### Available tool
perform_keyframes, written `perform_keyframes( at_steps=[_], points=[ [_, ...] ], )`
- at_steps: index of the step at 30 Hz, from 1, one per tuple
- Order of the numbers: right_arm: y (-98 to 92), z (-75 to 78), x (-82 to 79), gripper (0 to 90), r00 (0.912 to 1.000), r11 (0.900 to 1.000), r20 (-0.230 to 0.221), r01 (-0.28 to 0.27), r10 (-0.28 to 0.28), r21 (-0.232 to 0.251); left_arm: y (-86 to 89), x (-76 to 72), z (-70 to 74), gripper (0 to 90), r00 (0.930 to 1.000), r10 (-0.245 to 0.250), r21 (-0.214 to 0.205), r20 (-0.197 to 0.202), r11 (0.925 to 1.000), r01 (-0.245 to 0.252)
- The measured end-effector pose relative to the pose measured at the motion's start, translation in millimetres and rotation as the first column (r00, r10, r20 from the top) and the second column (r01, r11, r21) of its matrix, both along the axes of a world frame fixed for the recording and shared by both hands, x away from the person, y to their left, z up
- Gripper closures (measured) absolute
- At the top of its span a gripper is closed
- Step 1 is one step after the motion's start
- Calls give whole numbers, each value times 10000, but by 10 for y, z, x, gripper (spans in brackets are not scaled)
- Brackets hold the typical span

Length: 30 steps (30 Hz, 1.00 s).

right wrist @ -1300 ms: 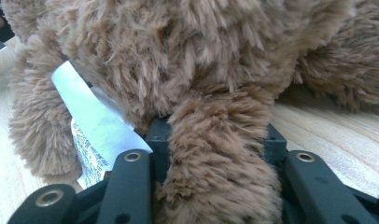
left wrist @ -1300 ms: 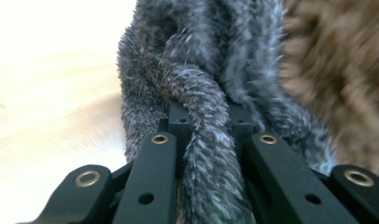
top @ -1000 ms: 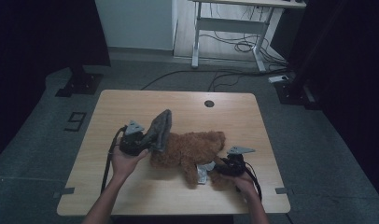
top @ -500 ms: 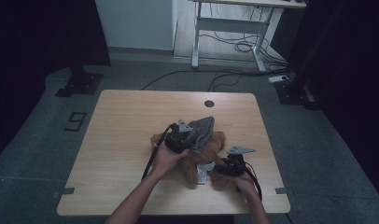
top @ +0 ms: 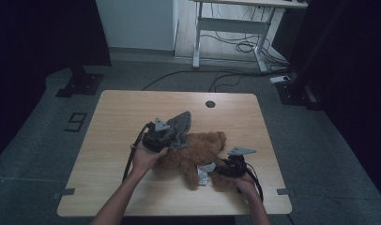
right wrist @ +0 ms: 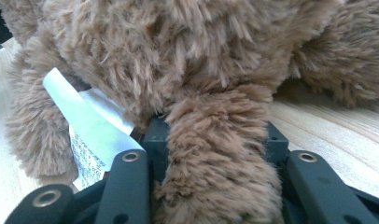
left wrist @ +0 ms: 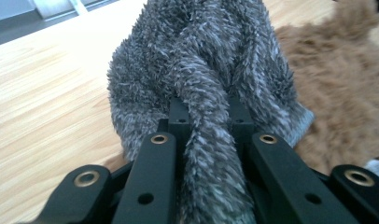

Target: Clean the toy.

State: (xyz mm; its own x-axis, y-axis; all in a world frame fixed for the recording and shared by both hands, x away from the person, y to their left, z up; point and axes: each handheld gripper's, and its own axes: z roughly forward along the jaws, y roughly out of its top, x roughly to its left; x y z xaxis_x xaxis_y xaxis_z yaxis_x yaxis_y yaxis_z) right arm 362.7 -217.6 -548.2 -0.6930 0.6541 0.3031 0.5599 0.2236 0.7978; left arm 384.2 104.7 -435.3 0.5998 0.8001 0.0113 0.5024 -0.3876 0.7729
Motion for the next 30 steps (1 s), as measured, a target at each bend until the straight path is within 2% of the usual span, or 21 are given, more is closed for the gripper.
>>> perform_keyframes(
  at_steps=[4, 10, 15, 23, 27, 30],
  points=[
    [-2, -2, 2, 586, 10000, 10000, -9, 6, -6, -8, 208, -36, -43, 774, 9994, 340, -66, -59, 9994, -341],
    [2, -5, 2, 586, 10000, 10000, 0, -17, 17, -28, 466, -97, -218, 775, 9968, 745, -382, -301, 9964, -756],
    [1, -8, 6, 586, 10000, 10000, -44, 8, -8, -54, 645, -119, -400, 776, 9915, 1052, -348, -765, 9935, -1080],
    [6, -13, 15, 587, 10000, 10000, -70, 39, -39, -76, 751, -113, -694, 777, 9810, 1275, -321, -1465, 9905, -1335],
    [28, -14, 43, 587, 10000, 9999, -64, 36, -37, -118, 739, 0, -747, 777, 9785, 1304, -525, -1601, 9887, -1404],
    [41, -10, 89, 586, 9999, 9998, 1, 153, -153, -155, 722, 112, -698, 777, 9760, 1388, -594, -1676, 9868, -1505]
  ],
)
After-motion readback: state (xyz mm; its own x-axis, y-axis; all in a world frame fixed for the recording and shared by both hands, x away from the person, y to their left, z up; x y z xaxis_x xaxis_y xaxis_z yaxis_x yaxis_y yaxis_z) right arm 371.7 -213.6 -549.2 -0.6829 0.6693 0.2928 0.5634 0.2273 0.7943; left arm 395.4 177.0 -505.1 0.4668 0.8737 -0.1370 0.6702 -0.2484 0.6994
